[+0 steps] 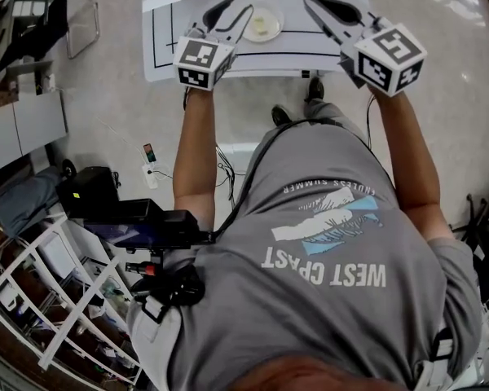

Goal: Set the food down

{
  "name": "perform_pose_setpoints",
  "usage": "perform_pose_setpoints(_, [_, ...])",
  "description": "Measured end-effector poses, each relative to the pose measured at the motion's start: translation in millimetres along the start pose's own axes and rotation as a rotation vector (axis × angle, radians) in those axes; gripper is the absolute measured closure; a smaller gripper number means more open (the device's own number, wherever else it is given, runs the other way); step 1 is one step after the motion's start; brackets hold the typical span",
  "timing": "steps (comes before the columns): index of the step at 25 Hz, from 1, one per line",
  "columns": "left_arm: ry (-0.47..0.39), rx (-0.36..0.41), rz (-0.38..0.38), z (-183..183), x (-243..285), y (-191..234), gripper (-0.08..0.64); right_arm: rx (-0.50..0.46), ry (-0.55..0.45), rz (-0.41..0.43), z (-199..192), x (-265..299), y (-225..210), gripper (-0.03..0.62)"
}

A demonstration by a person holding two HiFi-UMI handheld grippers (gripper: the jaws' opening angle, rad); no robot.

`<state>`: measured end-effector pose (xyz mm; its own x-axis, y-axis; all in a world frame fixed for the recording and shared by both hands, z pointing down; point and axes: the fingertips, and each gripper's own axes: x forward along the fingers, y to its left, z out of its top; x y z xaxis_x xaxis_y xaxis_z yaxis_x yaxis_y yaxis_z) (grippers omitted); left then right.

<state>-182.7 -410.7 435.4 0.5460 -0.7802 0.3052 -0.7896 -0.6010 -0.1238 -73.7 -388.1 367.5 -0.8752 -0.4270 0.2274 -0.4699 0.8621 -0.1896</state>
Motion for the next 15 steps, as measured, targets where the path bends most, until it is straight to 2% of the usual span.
perform_pose_setpoints(3, [-0.153, -0.059, -0.007, 50.0, -38.3, -3.3, 0.467, 0.02, -0.031, 0.022, 13.3, -10.0, 14.5, 0.586])
perform_pose_setpoints(5, [-0.259, -0.094, -0.004, 81.0, -71.2, -1.2, 0.539, 0.018, -0.067, 0.058, 27.8, -10.9, 28.5, 0.586])
perform_pose_setpoints(10, [-0.5, -0.213, 0.014, 136.1, -142.1, 6.0, 0.554, -0.044, -0.146, 0.143, 56.9, -19.5, 59.0, 0.588])
perform_pose_setpoints(12, [-0.552, -0.225, 0.036, 147.5, -166.5, 6.5, 0.554, -0.08, -0.163, 0.162, 67.7, -27.3, 72.2, 0.588])
perform_pose_setpoints(15, [-0.58, -0.214, 0.059, 154.4, -190.8, 5.2, 0.554, -0.106, -0.19, 0.181, 81.1, -35.0, 87.4, 0.588])
